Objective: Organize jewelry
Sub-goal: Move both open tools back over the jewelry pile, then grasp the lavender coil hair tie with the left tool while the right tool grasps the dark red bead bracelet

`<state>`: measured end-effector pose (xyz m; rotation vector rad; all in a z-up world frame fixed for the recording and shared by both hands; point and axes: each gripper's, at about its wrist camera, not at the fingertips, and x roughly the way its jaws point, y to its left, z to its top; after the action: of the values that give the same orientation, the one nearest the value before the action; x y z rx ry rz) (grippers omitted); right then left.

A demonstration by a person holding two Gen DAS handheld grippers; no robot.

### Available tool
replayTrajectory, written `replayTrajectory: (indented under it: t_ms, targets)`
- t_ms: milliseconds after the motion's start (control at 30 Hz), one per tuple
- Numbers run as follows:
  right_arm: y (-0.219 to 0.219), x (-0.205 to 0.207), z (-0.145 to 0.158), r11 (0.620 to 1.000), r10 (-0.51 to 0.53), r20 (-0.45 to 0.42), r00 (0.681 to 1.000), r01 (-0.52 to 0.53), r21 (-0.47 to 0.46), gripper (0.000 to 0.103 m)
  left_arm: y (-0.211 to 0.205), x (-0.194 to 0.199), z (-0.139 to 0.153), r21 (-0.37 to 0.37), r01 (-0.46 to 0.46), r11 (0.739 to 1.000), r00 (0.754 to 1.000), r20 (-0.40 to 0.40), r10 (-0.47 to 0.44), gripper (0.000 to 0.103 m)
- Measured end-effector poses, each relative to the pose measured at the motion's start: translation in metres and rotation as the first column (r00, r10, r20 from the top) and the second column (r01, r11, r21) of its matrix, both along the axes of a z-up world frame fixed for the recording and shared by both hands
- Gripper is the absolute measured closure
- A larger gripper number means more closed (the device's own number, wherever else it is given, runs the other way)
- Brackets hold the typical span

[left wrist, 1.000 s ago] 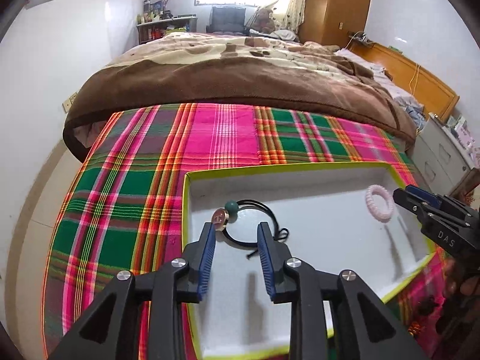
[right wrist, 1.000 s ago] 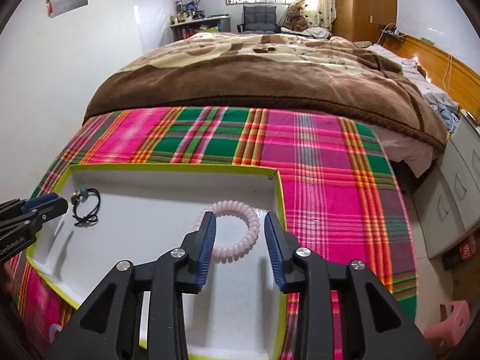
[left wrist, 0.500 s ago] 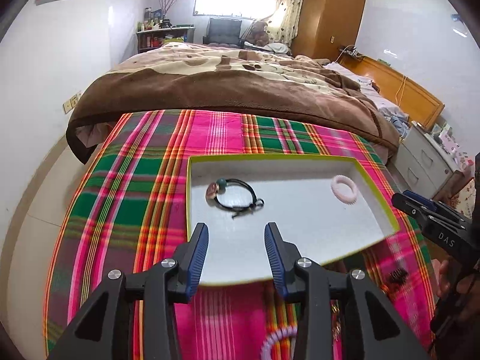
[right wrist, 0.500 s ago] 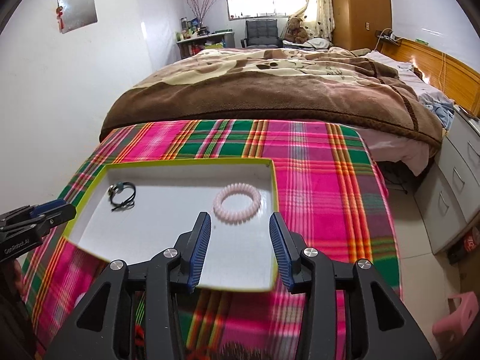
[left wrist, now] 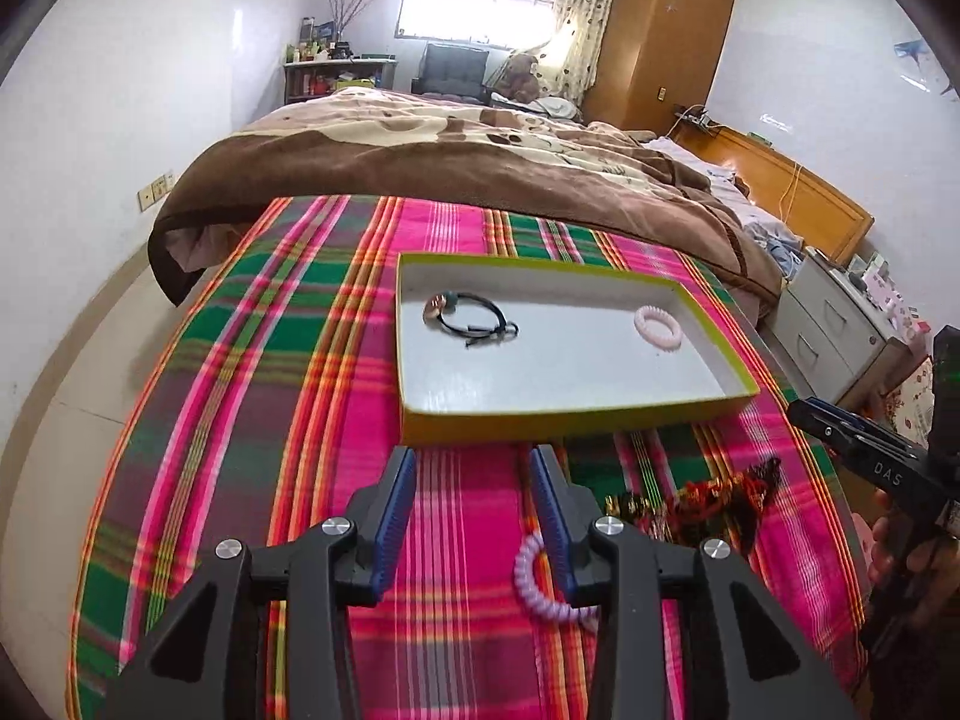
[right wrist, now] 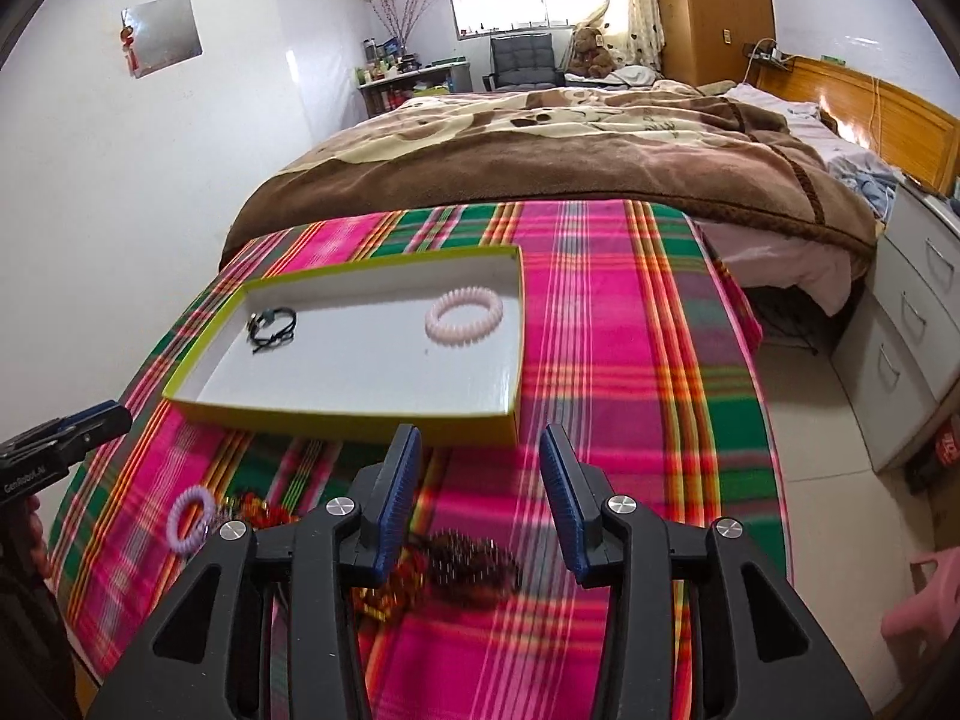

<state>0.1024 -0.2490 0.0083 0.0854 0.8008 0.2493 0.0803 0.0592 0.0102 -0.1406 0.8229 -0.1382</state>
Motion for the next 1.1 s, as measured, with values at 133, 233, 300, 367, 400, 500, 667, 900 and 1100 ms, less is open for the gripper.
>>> replayTrajectory:
  t_ms: [133, 233, 300, 367, 400, 500, 667, 900, 1100]
  targets:
    - [-0.002, -0.01, -0.005, 1.0, 0.0, -0.006, 1.0, 0.0, 0.01, 0.061, -0.001, -0.01, -0.006, -0.017, 0.003, 1.0, 1.0, -0.005, -0.003, 0.064]
    - [-0.002, -0.016, -0.011, 1.0, 0.005, -0.02, 1.0, -0.005, 0.019, 0.059, -0.004, -0.015, -0.011, -0.037, 0.013, 0.999, 1.0, -0.017, -0.013, 0.064]
    - [-0.001, -0.018, -0.016, 1.0, 0.005, -0.033, 0.999, -0.005, 0.024, 0.057, -0.006, -0.018, -0.014, -0.031, 0.023, 0.999, 0.999, -0.022, -0.024, 0.064]
    - [0.0, -0.021, -0.02, 1.0, 0.006, -0.042, 0.999, -0.005, 0.022, 0.057, -0.007, -0.021, -0.017, -0.03, 0.023, 0.999, 0.999, -0.028, -0.024, 0.064]
    - [0.0, -0.022, -0.021, 1.0, 0.007, -0.044, 0.999, -0.006, 0.02, 0.057, -0.006, -0.022, -0.018, -0.036, 0.022, 0.999, 0.999, -0.032, -0.024, 0.064]
    - [0.003, -0.021, -0.027, 1.0, 0.012, -0.062, 0.998, -0.011, 0.014, 0.056, -0.005, -0.024, -0.023, -0.051, 0.017, 0.999, 0.999, -0.045, -0.019, 0.064]
    - [0.006, -0.018, -0.037, 1.0, 0.009, -0.093, 0.996, -0.011, -0.017, 0.056, -0.002, -0.026, -0.029, -0.067, 0.022, 0.998, 0.997, -0.067, -0.026, 0.064]
    - [0.006, -0.018, -0.041, 0.999, -0.006, -0.096, 0.995, 0.003, -0.038, 0.056, -0.012, -0.02, -0.04, -0.037, 0.043, 0.998, 0.993, -0.104, -0.047, 0.064]
    - [0.006, -0.019, -0.042, 0.998, -0.013, -0.095, 0.995, 0.008, -0.06, 0.064, -0.026, -0.017, -0.051, -0.01, 0.076, 0.997, 0.988, -0.136, -0.076, 0.064]
